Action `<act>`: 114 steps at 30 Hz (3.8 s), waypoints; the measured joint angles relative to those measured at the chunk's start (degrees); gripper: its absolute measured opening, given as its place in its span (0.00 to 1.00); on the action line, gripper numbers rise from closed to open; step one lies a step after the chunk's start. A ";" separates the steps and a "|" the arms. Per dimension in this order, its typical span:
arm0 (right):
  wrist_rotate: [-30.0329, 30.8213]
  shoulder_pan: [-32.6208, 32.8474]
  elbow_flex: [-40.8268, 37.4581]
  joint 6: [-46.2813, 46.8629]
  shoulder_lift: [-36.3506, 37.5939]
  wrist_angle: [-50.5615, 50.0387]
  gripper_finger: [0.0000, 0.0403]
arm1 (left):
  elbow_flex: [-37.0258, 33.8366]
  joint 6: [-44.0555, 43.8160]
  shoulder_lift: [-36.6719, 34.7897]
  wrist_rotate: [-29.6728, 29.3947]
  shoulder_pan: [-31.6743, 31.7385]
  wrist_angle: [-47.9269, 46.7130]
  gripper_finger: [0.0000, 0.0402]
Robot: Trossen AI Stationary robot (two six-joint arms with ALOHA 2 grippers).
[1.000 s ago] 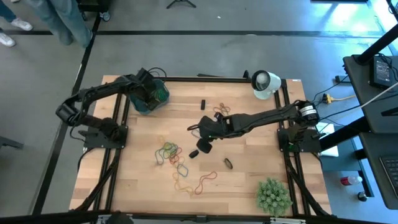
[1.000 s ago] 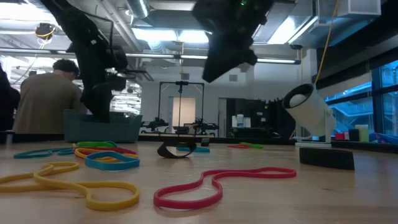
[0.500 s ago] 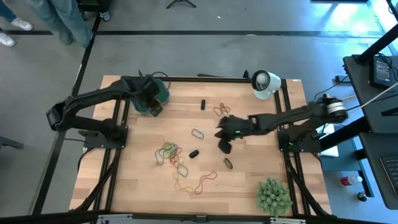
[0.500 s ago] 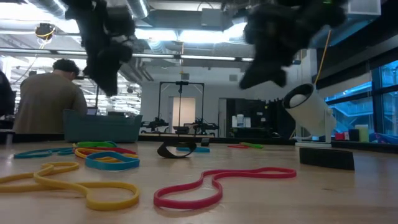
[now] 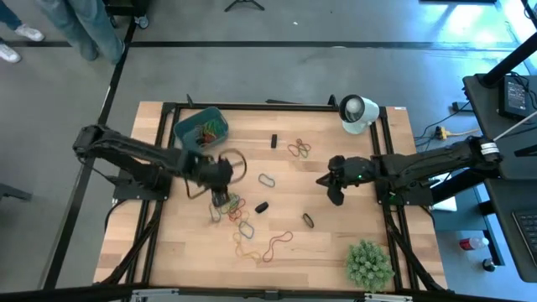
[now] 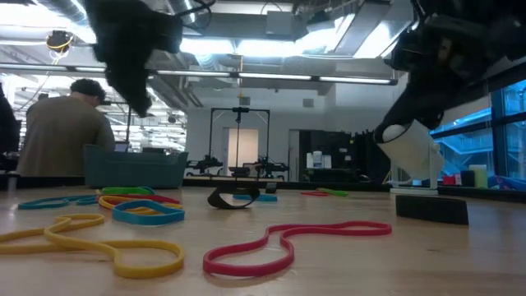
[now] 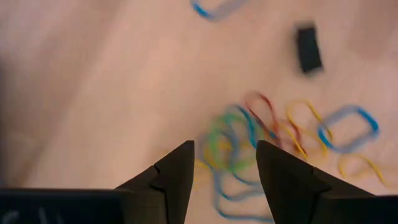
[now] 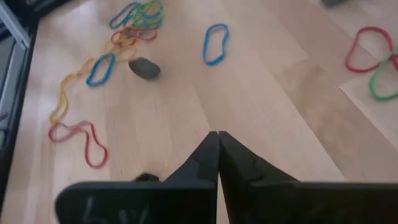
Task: Pick and place rubber bands into bin
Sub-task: Put the blue rubber band into the bin
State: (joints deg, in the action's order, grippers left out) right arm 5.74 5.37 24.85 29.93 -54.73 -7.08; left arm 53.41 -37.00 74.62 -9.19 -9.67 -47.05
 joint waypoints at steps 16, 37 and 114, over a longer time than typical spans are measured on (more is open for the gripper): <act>0.02 0.00 -0.71 -4.43 0.40 -0.14 0.03 | -1.24 -40.54 14.68 6.79 -9.51 -4.40 0.40; -1.07 0.02 -0.71 -4.83 0.38 0.03 0.03 | -11.49 -48.76 14.03 8.08 -9.47 7.22 0.02; 8.14 -5.64 -0.69 20.82 0.36 0.10 0.03 | 13.57 38.29 26.57 6.44 58.26 -9.11 0.00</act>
State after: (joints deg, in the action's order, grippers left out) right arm 13.88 -0.27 24.16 50.74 -54.37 -6.98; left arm 66.97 1.30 101.19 -2.75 48.60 -56.15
